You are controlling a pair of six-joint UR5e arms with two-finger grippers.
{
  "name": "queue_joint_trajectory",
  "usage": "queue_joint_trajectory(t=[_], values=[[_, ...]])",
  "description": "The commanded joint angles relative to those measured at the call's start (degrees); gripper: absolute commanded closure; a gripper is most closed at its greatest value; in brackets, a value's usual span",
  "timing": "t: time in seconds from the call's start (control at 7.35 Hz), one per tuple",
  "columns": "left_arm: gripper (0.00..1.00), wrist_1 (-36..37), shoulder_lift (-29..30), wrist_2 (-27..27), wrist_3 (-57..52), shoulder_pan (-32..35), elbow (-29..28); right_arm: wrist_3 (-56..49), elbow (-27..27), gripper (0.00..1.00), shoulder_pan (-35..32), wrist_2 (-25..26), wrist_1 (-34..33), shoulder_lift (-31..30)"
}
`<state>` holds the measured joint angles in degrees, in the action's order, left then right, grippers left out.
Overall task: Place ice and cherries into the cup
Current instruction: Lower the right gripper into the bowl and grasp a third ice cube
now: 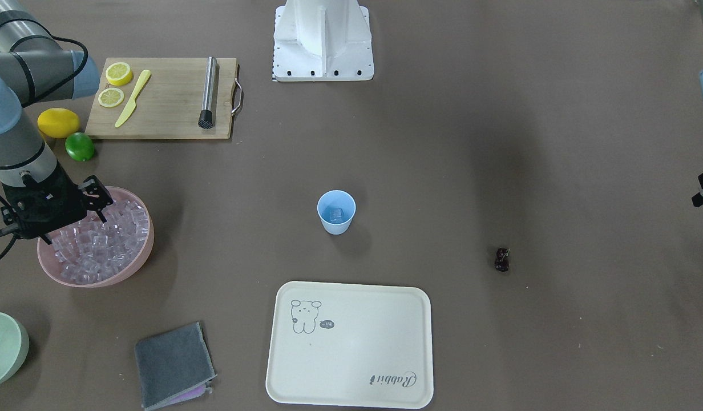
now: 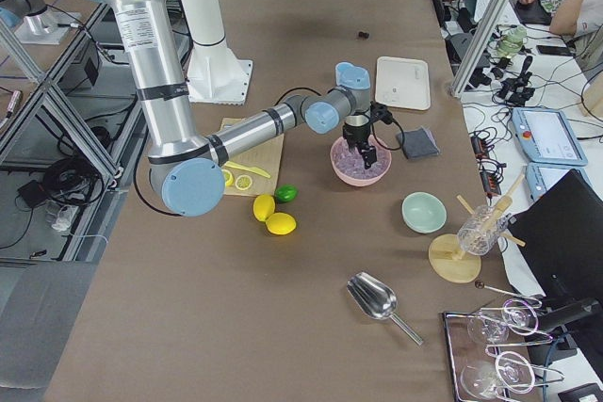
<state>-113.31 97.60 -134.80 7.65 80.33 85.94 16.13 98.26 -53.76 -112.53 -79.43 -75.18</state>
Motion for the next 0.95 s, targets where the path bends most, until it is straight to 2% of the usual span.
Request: queue_joint_trajectory(t=[0.0, 0.27, 0.82], values=[[0.02, -0.16, -0.13, -0.02, 0.0, 0.0, -0.07, 0.04, -2.36, 0.02, -0.03, -0.23, -0.03, 2.67], [0.02, -0.16, -0.13, 0.06, 0.0, 0.0, -0.16, -0.75, -3.25, 0.02, 0.33, 0.21, 0.5, 0.57], [0.02, -1.3, -0.04, 0.06, 0.0, 0.0, -0.95, 0.04, -4.3, 0.02, 1.56, 0.38, 0.5, 1.53]])
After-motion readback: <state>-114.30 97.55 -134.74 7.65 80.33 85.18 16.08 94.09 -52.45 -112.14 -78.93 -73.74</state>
